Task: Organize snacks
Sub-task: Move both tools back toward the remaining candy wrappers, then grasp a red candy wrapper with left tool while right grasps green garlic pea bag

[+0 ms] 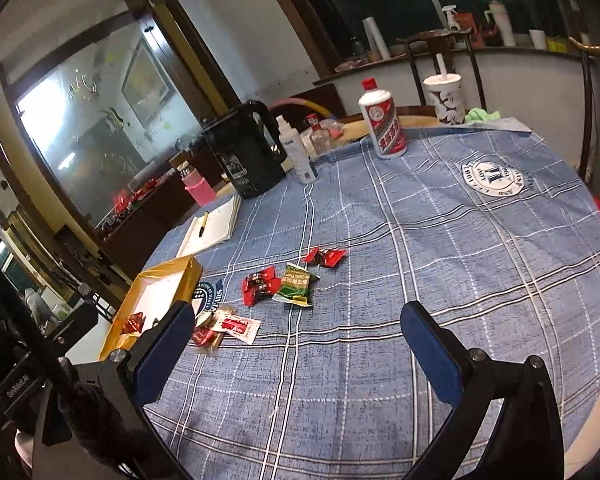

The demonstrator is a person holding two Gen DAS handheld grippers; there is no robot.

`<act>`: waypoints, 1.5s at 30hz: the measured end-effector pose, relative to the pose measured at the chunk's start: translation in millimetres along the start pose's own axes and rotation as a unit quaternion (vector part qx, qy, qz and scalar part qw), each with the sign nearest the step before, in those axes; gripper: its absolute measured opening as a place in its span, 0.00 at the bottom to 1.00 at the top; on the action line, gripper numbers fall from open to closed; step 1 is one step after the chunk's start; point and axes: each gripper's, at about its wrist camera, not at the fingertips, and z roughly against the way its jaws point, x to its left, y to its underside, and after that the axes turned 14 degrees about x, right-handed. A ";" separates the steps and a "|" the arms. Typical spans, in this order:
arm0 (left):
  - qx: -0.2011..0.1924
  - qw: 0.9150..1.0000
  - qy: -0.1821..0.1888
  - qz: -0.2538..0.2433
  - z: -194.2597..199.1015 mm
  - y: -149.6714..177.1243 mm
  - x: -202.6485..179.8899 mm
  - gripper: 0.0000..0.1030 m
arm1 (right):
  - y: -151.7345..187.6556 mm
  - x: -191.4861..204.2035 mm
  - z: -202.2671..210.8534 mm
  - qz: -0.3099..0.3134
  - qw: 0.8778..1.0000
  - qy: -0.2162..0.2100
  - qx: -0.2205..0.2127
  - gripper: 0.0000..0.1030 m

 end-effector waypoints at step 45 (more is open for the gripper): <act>0.219 0.976 -0.008 -0.008 -218.9 -57.7 75.0 0.71 | -45.2 3.2 -192.7 0.022 0.982 0.061 0.180 0.41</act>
